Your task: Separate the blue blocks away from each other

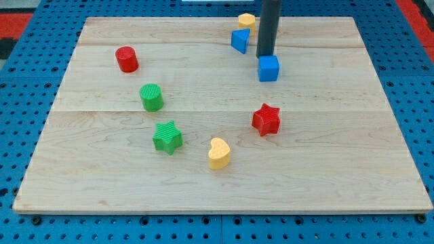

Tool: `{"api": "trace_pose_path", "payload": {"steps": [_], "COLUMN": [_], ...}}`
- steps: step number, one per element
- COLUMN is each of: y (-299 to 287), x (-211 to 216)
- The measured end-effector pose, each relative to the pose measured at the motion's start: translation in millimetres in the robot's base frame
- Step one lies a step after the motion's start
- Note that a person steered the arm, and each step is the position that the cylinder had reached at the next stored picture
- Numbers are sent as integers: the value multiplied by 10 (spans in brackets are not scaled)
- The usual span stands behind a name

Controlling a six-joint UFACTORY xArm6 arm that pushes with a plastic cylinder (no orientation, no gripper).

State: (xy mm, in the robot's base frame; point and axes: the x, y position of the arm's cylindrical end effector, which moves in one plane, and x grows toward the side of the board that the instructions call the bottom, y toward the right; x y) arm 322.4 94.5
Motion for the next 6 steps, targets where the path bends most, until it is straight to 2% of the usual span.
{"api": "trace_pose_path", "payload": {"steps": [1, 2, 3, 6], "y": [73, -236, -443, -446], "x": [228, 420, 468, 454]}}
